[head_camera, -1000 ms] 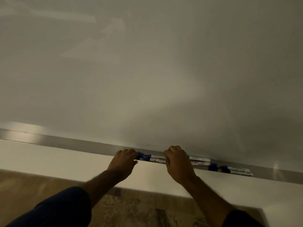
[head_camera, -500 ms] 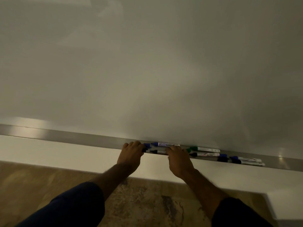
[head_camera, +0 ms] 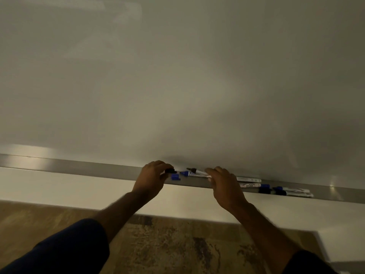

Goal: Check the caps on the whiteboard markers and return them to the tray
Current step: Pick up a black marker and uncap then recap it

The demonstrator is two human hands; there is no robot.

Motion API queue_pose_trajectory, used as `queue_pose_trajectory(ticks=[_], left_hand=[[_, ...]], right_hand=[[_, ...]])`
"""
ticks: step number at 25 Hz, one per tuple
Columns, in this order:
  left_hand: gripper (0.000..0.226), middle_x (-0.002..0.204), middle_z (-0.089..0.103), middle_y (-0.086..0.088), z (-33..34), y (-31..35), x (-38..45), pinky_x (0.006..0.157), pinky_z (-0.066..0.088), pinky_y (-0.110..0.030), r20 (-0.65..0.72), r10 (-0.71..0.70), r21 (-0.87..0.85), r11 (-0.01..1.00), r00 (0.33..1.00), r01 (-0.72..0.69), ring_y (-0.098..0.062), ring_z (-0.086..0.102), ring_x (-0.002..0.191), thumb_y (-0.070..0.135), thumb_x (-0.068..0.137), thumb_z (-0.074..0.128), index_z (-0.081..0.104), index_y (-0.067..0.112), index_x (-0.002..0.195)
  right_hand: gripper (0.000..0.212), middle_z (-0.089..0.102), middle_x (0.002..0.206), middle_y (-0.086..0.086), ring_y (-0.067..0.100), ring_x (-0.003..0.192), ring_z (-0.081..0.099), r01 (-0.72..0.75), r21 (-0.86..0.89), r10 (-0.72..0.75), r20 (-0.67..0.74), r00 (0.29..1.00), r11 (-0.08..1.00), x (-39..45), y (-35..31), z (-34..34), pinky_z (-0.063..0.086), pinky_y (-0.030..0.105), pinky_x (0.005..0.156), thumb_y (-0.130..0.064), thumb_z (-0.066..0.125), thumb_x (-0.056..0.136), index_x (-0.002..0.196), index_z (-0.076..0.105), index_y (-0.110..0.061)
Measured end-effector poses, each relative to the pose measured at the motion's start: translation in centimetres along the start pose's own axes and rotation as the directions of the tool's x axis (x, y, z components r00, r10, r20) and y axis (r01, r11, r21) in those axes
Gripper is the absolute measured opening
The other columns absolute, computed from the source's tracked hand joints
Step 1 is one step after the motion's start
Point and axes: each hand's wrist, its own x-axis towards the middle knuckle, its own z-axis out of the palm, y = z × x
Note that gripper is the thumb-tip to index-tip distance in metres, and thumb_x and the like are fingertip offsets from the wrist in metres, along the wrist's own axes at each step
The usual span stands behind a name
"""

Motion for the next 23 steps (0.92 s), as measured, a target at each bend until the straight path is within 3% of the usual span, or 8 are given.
queue_pose_trajectory(ticks=[4,7,11,16,23], left_hand=[[0.024,0.094,0.063,0.013,-4.3,2.2,1.5,0.068,0.04,-0.01,-0.058,-0.06,-0.174,0.983,0.996,0.05,0.001,0.056,0.079,0.02,0.086,0.064,0.065,0.025,0.11],[0.022,0.092,0.065,0.014,-8.4,4.5,2.4,0.065,0.043,-0.011,-0.148,-0.025,-0.215,0.977,0.989,-0.008,0.001,0.058,0.079,0.02,0.084,0.067,0.067,0.025,0.106],[0.021,0.094,0.068,0.008,-12.9,7.6,2.6,0.07,0.046,-0.011,-0.252,0.063,-0.241,0.962,0.966,-0.126,-0.004,0.06,0.082,0.015,0.084,0.067,0.07,0.022,0.104],[0.021,0.096,0.071,0.007,-16.9,11.3,1.8,0.073,0.047,-0.014,-0.277,0.12,-0.249,0.949,0.953,-0.192,-0.007,0.062,0.085,0.017,0.086,0.065,0.07,0.024,0.105],[0.022,0.093,0.072,0.01,-19.9,15.0,0.5,0.074,0.046,-0.007,-0.331,0.123,-0.261,0.941,0.935,-0.216,-0.008,0.064,0.083,0.021,0.082,0.069,0.071,0.026,0.103]], right_hand=[[0.032,0.064,0.114,0.008,0.022,0.098,0.059,0.062,0.199,-0.029,-0.166,0.986,0.978,1.2,-2.3,-5.4,0.05,0.032,0.082,-0.008,0.055,0.092,0.123,0.053,-0.014],[0.027,0.065,0.109,0.007,0.02,0.095,0.059,0.147,0.214,-0.091,-0.252,0.964,0.966,2.1,-4.1,-9.7,0.046,0.025,0.081,-0.012,0.058,0.091,0.119,0.058,-0.013],[0.024,0.058,0.087,0.001,0.016,0.075,0.053,0.253,0.146,-0.196,-0.325,0.925,0.956,1.8,-5.9,-14.6,0.039,0.016,0.063,-0.018,0.059,0.092,0.115,0.063,-0.013],[0.027,0.057,0.082,0.002,0.016,0.067,0.05,0.337,0.083,-0.28,-0.39,0.877,0.938,0.6,-8.1,-18.6,0.043,0.029,0.057,-0.019,0.059,0.092,0.118,0.064,-0.016],[0.025,0.058,0.082,0.003,0.019,0.07,0.052,0.397,0.036,-0.341,-0.446,0.828,0.917,-1.3,-9.5,-21.9,0.047,0.034,0.059,-0.022,0.058,0.093,0.116,0.064,-0.019]])
